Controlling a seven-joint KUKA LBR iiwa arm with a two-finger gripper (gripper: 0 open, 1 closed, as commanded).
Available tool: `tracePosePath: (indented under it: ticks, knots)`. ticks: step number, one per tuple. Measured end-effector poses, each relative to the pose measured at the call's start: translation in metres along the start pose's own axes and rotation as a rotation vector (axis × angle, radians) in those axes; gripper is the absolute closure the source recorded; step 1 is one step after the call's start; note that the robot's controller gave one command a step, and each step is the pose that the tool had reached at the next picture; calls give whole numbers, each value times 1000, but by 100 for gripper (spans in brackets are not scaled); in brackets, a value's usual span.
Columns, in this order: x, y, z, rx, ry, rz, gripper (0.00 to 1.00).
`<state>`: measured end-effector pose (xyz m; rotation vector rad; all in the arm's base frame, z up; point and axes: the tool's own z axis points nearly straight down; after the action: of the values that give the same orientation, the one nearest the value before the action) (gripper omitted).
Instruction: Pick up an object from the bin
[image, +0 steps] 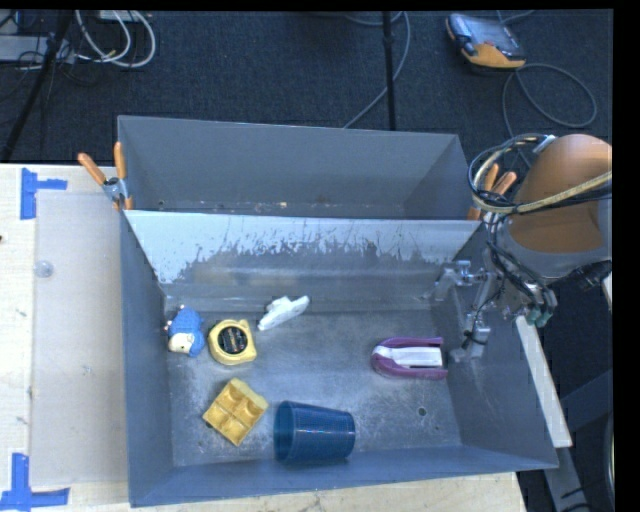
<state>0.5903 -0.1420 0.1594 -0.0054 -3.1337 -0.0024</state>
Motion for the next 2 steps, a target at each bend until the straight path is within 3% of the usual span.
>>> tracePosePath:
  ticks: [1,2]
  knots:
    - [-2,0,-5,1,-7,-3,0]
    - [-1,9,34,4,-13,-2,0]
